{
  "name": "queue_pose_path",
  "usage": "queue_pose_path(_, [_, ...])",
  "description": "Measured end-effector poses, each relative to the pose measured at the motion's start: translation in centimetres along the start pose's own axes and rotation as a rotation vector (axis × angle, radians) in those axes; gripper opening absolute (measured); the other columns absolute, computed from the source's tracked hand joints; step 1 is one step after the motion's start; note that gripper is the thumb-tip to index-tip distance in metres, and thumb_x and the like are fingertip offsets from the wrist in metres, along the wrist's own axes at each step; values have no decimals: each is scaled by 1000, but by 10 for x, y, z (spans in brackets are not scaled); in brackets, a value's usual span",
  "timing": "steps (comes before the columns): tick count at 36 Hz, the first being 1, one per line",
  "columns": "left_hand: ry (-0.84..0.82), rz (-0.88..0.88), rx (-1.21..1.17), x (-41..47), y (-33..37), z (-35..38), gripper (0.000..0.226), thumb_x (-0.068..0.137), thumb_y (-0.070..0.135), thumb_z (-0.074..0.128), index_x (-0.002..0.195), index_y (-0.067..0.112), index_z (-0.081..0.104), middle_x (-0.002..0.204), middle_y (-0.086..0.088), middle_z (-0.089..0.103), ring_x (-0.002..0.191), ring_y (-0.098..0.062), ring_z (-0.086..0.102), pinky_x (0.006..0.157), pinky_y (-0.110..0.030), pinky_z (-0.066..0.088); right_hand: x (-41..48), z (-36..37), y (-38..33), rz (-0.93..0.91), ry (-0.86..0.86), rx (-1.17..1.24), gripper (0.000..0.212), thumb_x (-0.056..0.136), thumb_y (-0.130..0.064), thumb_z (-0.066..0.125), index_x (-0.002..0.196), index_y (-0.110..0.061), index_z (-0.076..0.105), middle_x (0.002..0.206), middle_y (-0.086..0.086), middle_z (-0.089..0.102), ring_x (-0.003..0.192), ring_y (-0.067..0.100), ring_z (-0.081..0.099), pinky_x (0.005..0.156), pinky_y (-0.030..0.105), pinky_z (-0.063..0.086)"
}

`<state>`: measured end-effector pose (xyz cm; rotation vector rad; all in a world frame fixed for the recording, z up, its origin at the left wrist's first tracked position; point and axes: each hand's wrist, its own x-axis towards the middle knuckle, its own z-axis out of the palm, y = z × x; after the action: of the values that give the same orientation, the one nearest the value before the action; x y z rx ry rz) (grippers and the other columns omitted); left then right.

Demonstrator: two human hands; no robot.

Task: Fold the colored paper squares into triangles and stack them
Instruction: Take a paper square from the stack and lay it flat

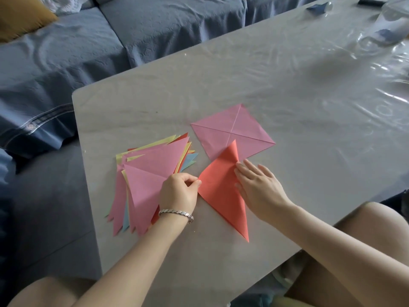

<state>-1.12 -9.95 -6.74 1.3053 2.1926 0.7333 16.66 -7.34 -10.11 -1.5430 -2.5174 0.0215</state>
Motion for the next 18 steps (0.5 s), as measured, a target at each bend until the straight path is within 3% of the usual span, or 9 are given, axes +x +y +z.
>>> queue_pose_path(4, [1, 2, 5, 0, 0, 0, 6, 80, 17, 68, 80, 14, 73, 85, 2, 71, 69, -10, 52, 61, -19, 34, 22, 3, 2, 50, -33, 22, 34, 72, -21, 58, 95, 0, 70, 103, 11, 70, 100, 31, 65, 75, 46, 53])
queue_pose_path(6, [5, 0, 3, 0, 0, 0, 6, 79, 17, 68, 80, 14, 73, 84, 2, 71, 69, -9, 51, 60, -19, 33, 31, 5, 3, 85, -40, 58, 34, 79, -16, 58, 105, 4, 66, 115, 16, 65, 112, 34, 58, 87, 48, 48])
queue_pose_path(8, [3, -4, 1, 0, 1, -1, 6, 79, 17, 68, 80, 14, 73, 84, 2, 71, 70, -10, 52, 61, -19, 34, 42, 5, 3, 110, -120, 56, 40, 94, -15, 47, 129, 3, 48, 141, 13, 44, 135, 30, 34, 107, 44, 29])
queue_pose_path(10, [0, -15, 1, 0, 1, -1, 6, 80, 17, 68, 80, 14, 74, 85, 1, 71, 71, -12, 54, 62, -20, 37, 53, 5, 7, 128, -205, 19, 45, 100, -20, 32, 142, -5, 30, 153, 4, 23, 143, 21, 12, 112, 36, 15])
queue_pose_path(18, [10, -19, -12, -2, 1, -1, 7, 80, 16, 68, 80, 13, 74, 82, -1, 71, 73, -17, 60, 61, -20, 37, 80, -1, 17, 168, -252, -26, 40, 101, -24, 27, 138, -13, 37, 152, -2, 24, 144, 19, 6, 110, 36, 18])
